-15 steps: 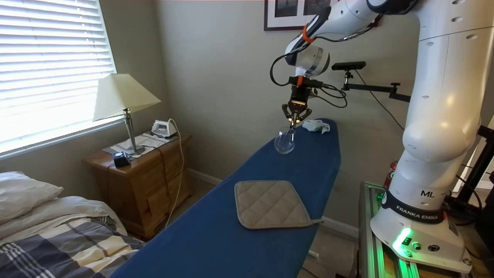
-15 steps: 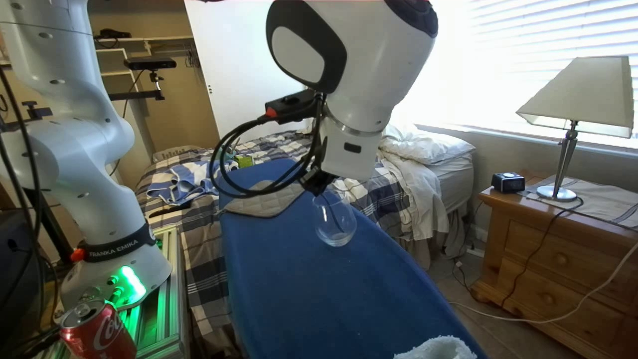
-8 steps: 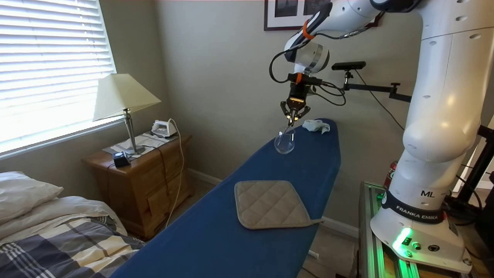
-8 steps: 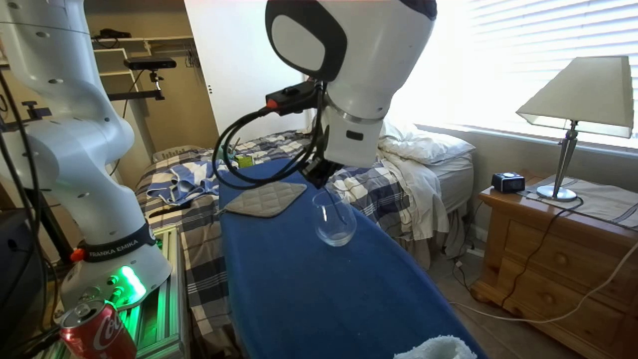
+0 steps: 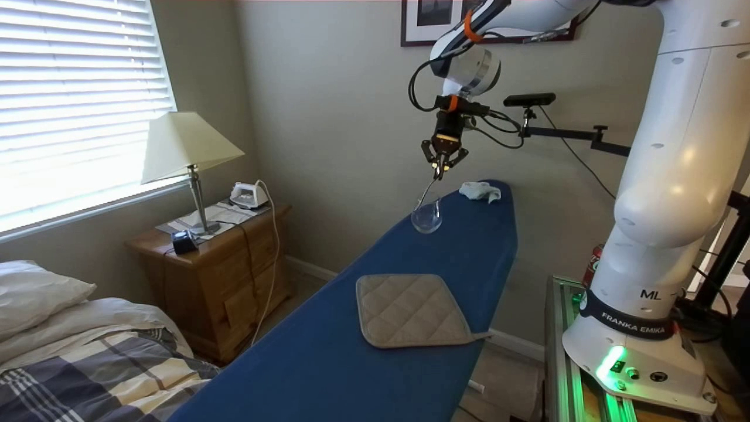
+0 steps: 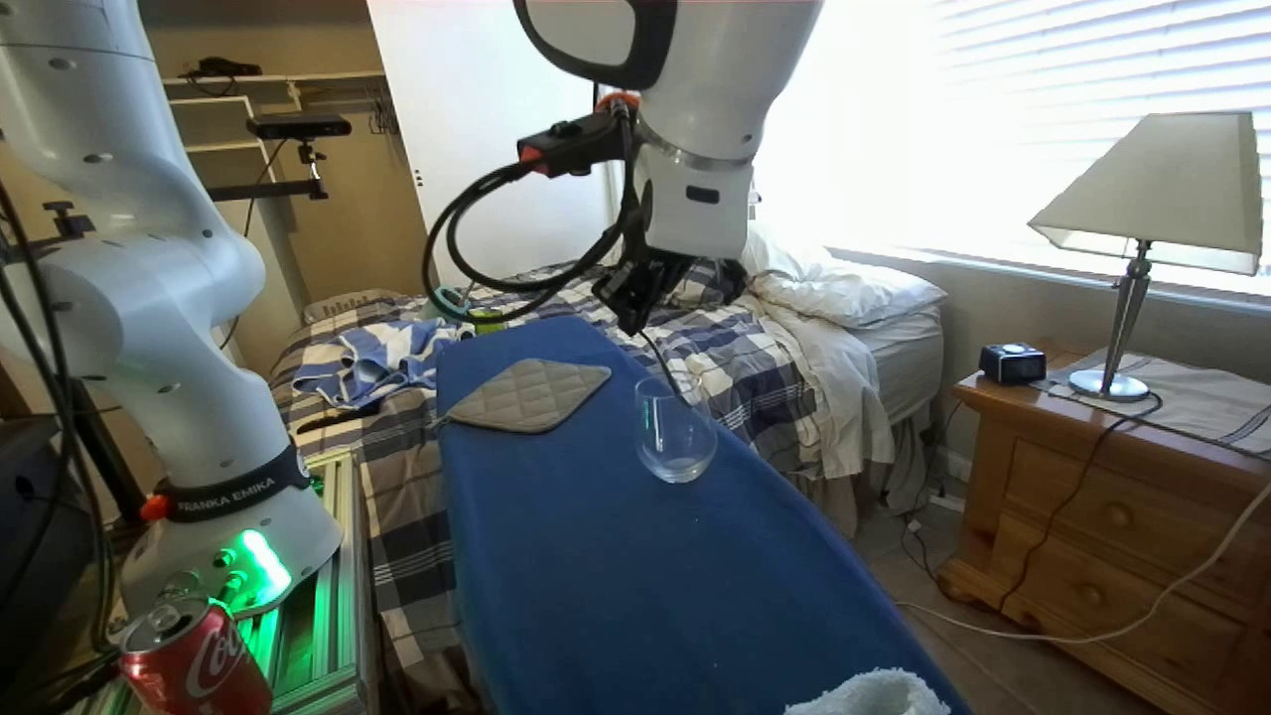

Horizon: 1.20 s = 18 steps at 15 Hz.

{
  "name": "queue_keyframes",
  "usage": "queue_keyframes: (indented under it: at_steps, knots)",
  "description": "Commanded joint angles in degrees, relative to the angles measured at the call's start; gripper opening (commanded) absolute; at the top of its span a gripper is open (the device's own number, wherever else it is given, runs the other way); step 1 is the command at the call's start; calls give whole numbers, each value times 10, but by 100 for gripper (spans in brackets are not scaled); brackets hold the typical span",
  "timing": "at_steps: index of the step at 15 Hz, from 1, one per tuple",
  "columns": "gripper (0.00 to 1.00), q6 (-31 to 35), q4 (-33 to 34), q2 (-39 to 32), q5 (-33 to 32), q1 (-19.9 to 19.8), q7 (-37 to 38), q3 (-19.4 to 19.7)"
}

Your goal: Remove the silver spoon from the glass cup.

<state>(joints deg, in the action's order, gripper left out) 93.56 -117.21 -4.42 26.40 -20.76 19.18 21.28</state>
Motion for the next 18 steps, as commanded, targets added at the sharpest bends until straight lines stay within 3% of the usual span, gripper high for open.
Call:
queue_keyframes:
  at_steps: [1,18]
  knots:
    - [3,-8,-23,42,-23,7,18,-6]
    - [3,-6,-47,127,-108,14,70,-28]
